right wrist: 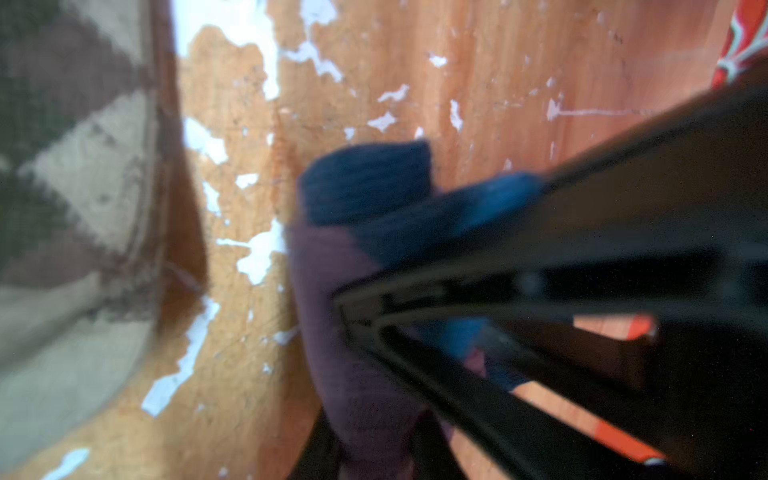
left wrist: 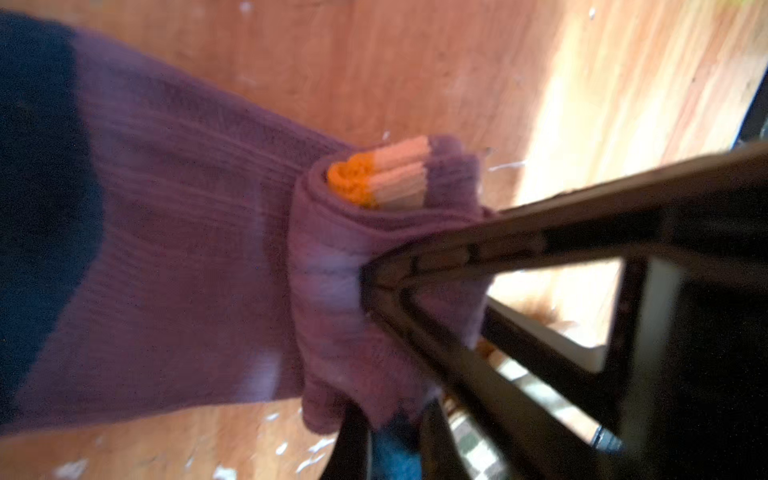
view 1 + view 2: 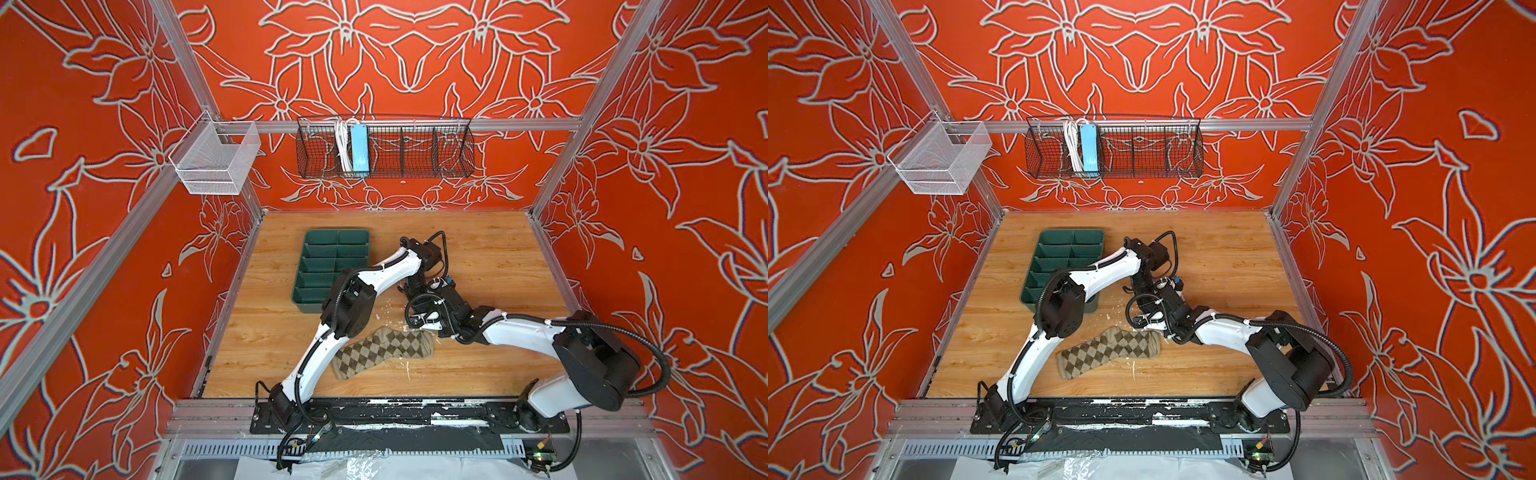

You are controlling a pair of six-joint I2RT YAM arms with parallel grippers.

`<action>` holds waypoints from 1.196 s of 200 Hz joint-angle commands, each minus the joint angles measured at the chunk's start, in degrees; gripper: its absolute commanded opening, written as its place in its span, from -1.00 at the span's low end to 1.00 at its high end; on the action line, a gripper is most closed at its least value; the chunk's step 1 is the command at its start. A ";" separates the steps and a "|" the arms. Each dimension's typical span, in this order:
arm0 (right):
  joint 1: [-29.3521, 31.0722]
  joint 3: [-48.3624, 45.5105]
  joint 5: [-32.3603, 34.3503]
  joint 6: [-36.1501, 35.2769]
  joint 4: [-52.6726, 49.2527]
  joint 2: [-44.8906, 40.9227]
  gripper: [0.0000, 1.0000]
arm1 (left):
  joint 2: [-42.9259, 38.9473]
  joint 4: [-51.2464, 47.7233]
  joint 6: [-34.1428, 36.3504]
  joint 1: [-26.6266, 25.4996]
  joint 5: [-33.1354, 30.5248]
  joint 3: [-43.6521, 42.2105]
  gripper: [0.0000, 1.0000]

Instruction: Roll the socks

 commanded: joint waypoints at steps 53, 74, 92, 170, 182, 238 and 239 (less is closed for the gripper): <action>-3.89 6.41 -15.03 3.57 -17.74 4.99 -1.00 | -20.49 18.05 -8.33 5.55 1.86 -16.49 -0.34; -5.85 9.94 -22.54 2.86 -24.59 6.65 -1.00 | -28.02 25.60 -13.54 9.34 0.68 -23.35 -0.32; -7.73 13.98 -27.79 2.60 -30.86 9.22 -1.00 | -34.97 31.51 -18.99 13.09 -2.65 -29.80 -0.32; -19.10 27.11 -46.99 0.58 -49.95 19.83 -1.00 | -63.72 44.26 -11.87 11.59 -18.20 -50.94 -0.17; -19.85 27.91 -46.03 0.85 -50.47 22.05 -1.00 | -64.92 46.51 -3.72 5.91 -21.38 -54.26 -0.13; -21.64 33.16 -47.26 2.00 -53.38 27.54 -1.00 | -51.63 65.39 22.67 -14.90 -39.00 -64.75 0.02; -21.70 33.12 -47.30 1.99 -53.36 27.59 -1.00 | -51.40 65.71 22.84 -15.08 -39.26 -64.73 0.02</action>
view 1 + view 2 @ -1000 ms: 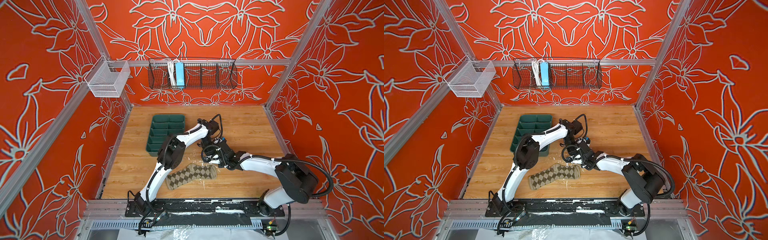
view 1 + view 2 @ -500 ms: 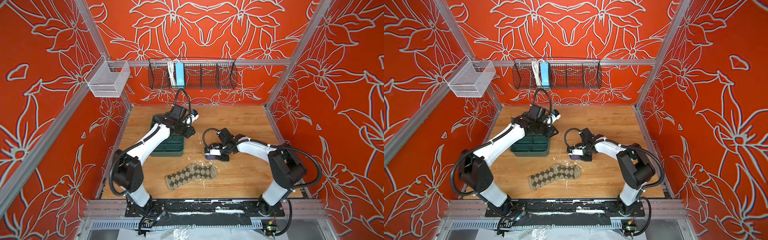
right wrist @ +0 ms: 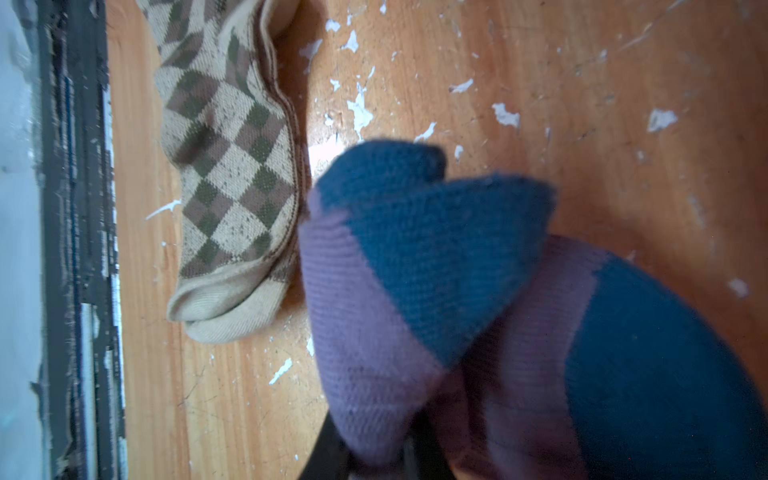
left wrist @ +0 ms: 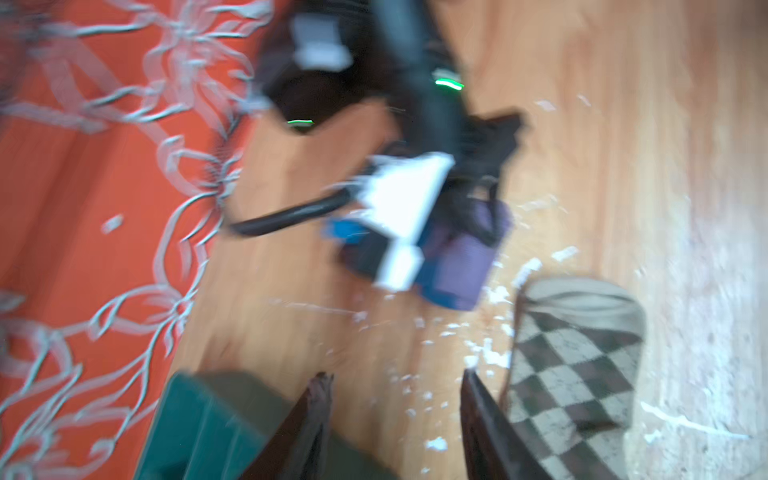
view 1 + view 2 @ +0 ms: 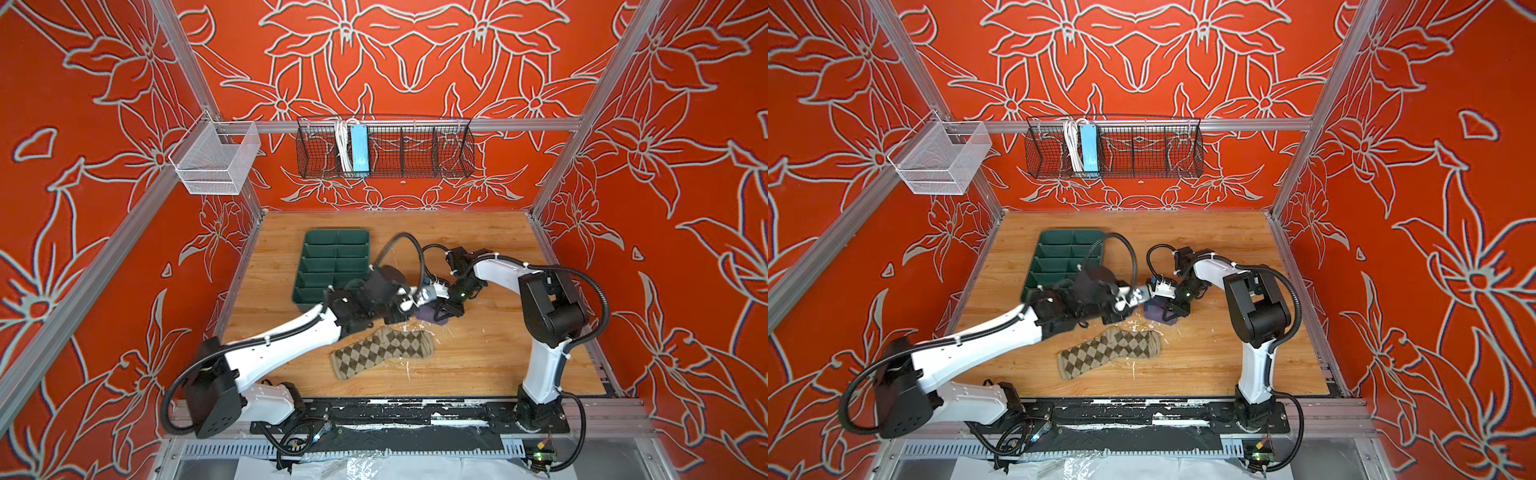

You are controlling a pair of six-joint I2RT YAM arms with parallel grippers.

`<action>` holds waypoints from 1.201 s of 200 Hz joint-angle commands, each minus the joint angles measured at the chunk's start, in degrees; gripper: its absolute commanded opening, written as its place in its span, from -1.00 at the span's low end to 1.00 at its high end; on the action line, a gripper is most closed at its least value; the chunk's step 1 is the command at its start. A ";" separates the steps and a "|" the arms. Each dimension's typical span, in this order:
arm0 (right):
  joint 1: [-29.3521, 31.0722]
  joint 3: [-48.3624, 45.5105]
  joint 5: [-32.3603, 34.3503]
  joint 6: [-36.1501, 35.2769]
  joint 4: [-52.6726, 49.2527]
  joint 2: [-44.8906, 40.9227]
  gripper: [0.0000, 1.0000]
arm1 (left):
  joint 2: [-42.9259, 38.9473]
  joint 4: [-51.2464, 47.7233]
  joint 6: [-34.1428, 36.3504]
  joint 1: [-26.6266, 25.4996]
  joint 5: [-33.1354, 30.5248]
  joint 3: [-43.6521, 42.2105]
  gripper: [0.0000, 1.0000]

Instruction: Roll the socks

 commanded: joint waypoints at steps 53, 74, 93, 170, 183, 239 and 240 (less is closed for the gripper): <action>-0.89 -1.08 -1.60 -2.16 -5.51 2.74 -1.00 | 26.48 21.63 14.84 -5.95 -14.78 3.95 0.03; -1.03 -1.06 -1.87 -2.57 -5.82 2.75 -1.00 | 30.54 23.06 15.71 -5.53 -13.87 4.39 0.00; -1.11 -0.95 -1.97 -2.60 -5.78 2.74 -1.00 | 33.66 23.03 14.92 -5.08 -13.50 4.44 -0.29; -5.10 -6.07 -1.70 6.28 8.80 -9.69 -0.67 | 31.58 10.19 8.90 -3.47 -12.97 2.24 -1.00; -6.36 -7.14 -3.07 7.78 11.15 -12.82 -0.62 | 30.42 8.08 8.19 -2.98 -12.13 1.74 -1.00; -17.33 -14.03 -4.24 29.46 33.50 -27.97 -0.53 | 28.37 -2.82 6.96 -1.54 -6.47 4.64 -1.00; -17.44 -14.17 -4.29 29.83 33.99 -28.34 -0.53 | 28.45 -2.89 6.88 -1.50 -6.48 4.70 -1.00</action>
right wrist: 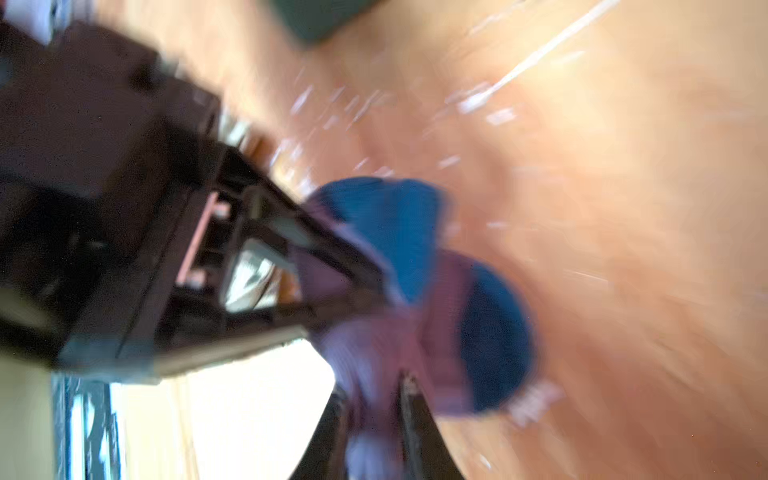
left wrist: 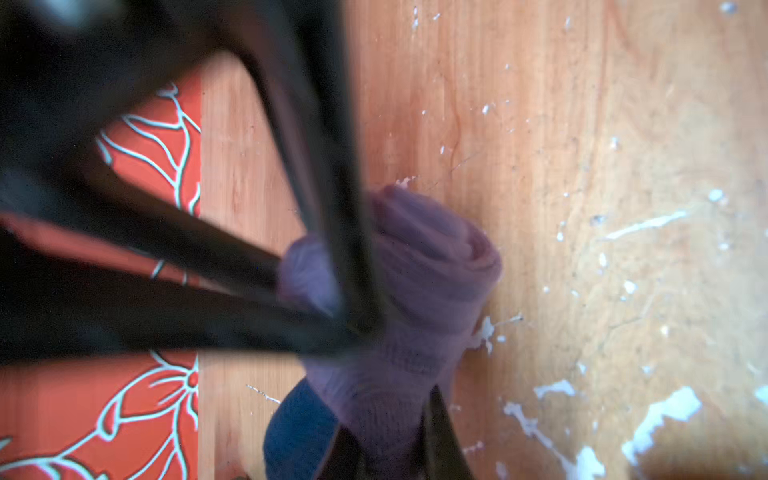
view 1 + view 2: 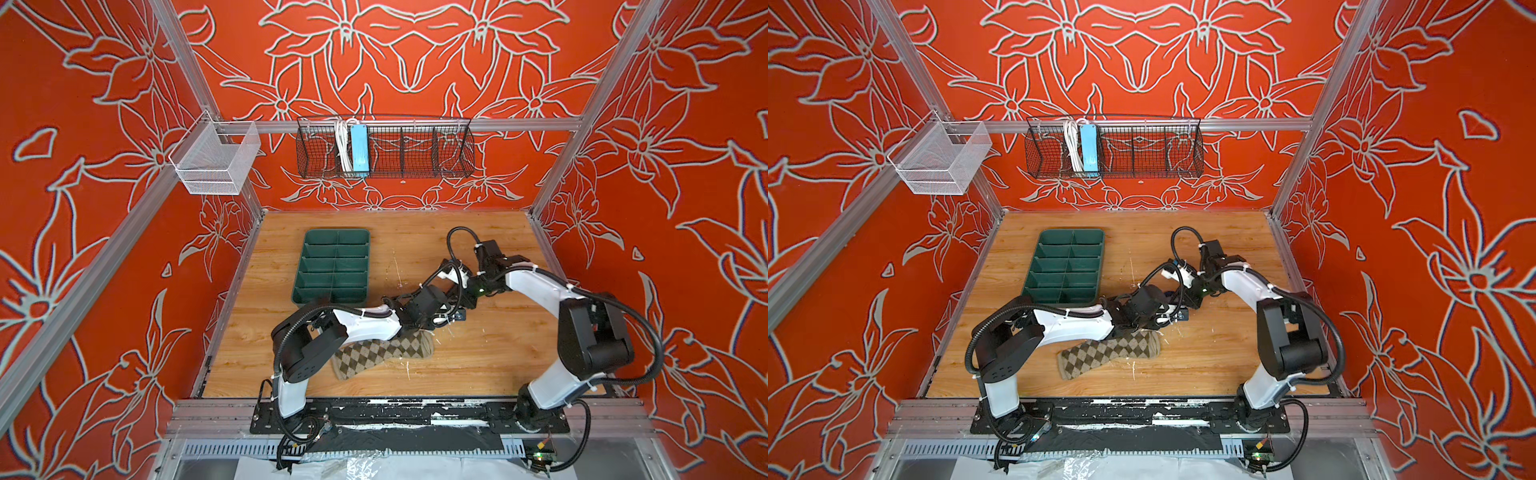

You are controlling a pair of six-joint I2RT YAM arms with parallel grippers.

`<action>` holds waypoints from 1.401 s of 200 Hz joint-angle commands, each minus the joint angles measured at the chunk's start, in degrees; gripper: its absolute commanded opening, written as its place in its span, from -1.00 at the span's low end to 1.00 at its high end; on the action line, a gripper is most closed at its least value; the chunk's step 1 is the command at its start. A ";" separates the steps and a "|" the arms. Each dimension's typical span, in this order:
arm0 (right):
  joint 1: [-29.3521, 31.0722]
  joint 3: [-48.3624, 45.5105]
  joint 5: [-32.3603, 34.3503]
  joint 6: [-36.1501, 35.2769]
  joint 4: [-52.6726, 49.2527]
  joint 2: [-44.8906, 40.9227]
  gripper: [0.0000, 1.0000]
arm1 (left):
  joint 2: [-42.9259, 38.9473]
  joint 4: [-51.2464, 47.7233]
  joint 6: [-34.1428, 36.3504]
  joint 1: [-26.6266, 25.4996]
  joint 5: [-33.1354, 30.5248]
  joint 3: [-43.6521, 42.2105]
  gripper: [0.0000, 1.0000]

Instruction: Roll the socks

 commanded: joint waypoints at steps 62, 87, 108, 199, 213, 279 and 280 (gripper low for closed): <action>-10.75 -8.09 4.94 24.84 29.40 -20.78 -0.42 | 2.44 -22.65 -1.60 0.93 5.71 1.64 -1.00; -10.75 -11.96 7.55 27.40 34.39 -29.08 -0.40 | 5.33 -37.16 -2.25 1.47 14.66 9.63 -1.00; -10.25 -15.65 4.09 24.07 35.50 -36.73 -0.33 | 13.02 -50.99 -7.40 3.74 21.53 21.84 -1.00; 19.71 -22.32 24.66 -22.08 6.11 -46.95 -0.05 | 36.48 -77.65 -16.86 11.19 35.54 57.29 -1.00; 22.55 -23.65 29.14 -23.68 7.52 -43.40 -0.01 | 37.32 -78.66 -17.19 11.58 36.40 59.05 -1.00; 29.33 -25.32 39.05 -20.99 26.18 -20.99 0.03 | 39.49 -79.91 -17.13 11.77 39.41 63.58 -1.00; 29.33 -25.36 39.04 -20.99 26.52 -20.77 0.03 | 39.51 -79.92 -17.13 11.77 39.40 63.63 -1.00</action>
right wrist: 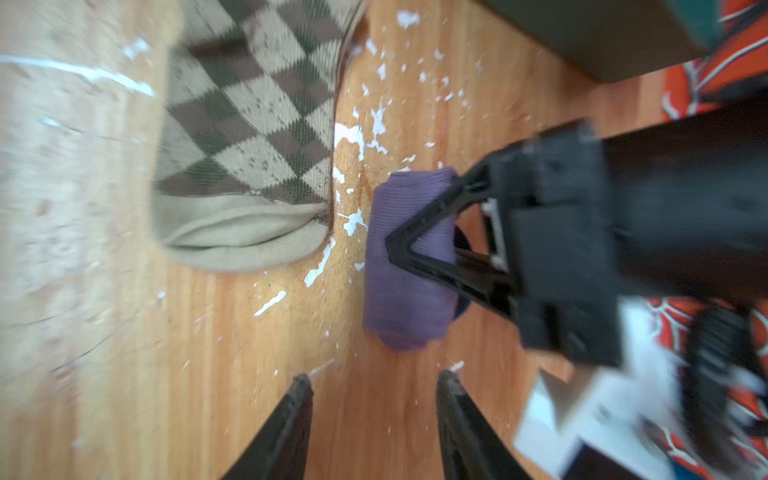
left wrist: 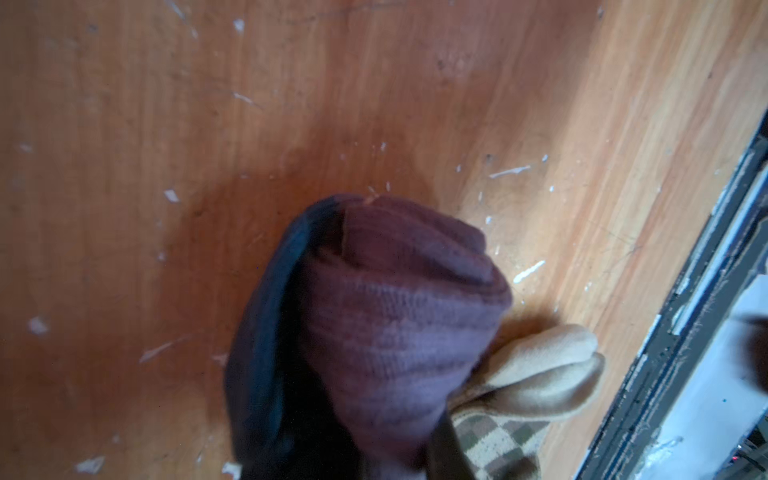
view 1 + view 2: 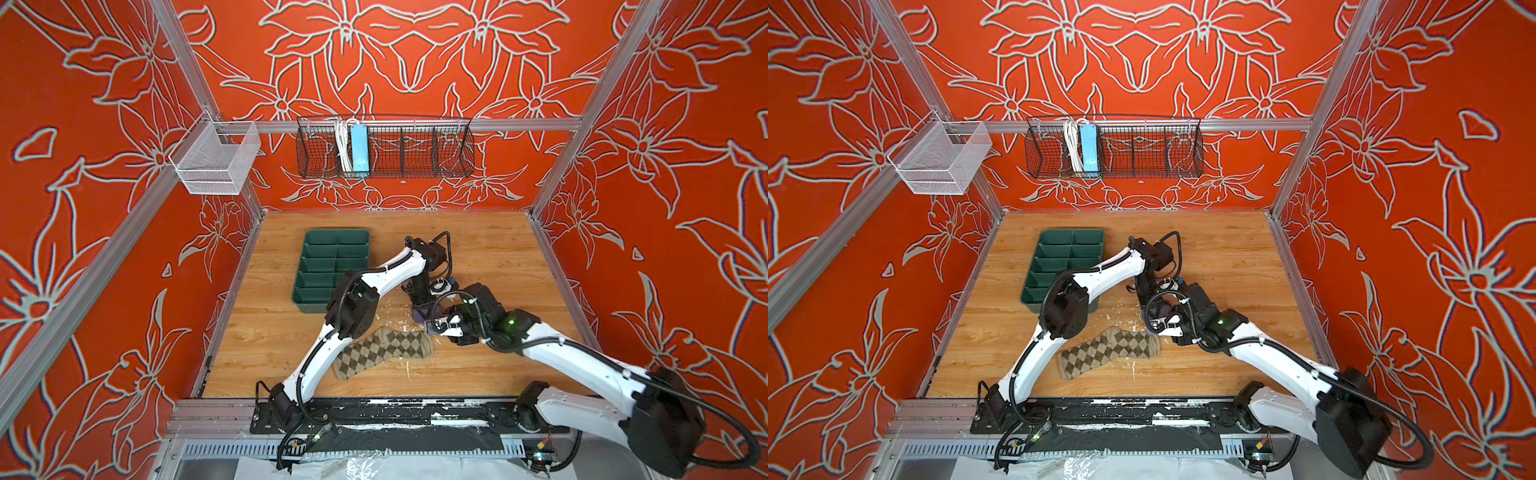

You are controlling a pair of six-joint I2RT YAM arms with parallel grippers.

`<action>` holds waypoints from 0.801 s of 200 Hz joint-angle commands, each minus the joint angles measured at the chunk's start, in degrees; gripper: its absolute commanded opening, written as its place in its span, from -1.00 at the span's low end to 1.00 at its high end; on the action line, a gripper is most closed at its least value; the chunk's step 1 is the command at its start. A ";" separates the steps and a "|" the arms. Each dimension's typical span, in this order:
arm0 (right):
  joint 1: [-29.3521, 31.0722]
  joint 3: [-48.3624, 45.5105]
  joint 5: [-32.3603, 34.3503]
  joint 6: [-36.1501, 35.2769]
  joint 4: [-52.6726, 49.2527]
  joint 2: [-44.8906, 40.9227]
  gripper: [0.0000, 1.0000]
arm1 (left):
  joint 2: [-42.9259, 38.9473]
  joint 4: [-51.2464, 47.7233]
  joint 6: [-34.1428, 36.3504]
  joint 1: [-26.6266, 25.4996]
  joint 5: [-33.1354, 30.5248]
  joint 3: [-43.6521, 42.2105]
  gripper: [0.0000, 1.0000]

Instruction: Roll the socks

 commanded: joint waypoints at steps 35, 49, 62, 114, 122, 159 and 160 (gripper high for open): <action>0.64 -1.92 4.77 1.39 19.80 12.03 0.03 | 3.86 -3.31 0.51 -0.41 2.16 -0.96 -1.00; 0.63 -1.23 6.32 1.90 20.69 15.49 0.03 | 3.86 -3.41 0.60 -0.41 2.59 -0.95 -1.00; 0.63 -0.68 7.60 2.58 21.08 18.17 0.01 | 3.78 -3.49 0.69 -0.45 2.75 -0.94 -1.00; 0.62 2.11 6.03 4.04 13.01 21.73 -0.72 | -2.86 3.52 -1.17 0.50 3.19 -7.19 -0.87; 0.63 2.47 5.97 4.15 11.12 21.93 -0.86 | -5.20 6.01 -1.79 0.87 3.48 -9.33 -0.82; 0.29 4.24 6.32 6.18 5.21 23.52 -1.00 | -20.27 20.19 -4.60 2.75 2.32 -23.26 -0.42; 0.28 4.31 6.23 6.22 5.14 23.56 -1.00 | -20.64 20.39 -4.50 2.80 2.24 -23.56 -0.41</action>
